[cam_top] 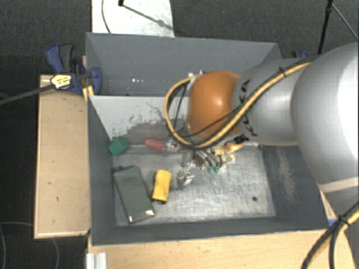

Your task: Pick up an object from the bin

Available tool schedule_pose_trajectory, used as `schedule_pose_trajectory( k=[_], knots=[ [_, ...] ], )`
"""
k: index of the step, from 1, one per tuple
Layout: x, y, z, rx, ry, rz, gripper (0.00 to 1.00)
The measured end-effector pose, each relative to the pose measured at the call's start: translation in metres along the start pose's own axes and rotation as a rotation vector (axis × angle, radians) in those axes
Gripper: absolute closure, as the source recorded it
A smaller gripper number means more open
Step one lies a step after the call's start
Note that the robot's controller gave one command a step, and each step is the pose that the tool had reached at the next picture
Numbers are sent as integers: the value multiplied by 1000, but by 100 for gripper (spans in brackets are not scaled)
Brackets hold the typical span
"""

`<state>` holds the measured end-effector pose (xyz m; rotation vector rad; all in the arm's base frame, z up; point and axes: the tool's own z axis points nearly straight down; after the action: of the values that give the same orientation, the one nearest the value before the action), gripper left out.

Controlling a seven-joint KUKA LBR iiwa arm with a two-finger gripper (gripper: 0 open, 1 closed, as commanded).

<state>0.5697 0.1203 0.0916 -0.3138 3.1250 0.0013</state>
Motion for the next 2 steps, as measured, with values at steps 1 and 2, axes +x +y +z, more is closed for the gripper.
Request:
schedule_pose_trajectory(
  k=[1, 2],
  knots=[
    [15, 57, 19, 8, 0, -116, 100],
    [15, 57, 19, 8, 0, -115, 100]
  ],
)
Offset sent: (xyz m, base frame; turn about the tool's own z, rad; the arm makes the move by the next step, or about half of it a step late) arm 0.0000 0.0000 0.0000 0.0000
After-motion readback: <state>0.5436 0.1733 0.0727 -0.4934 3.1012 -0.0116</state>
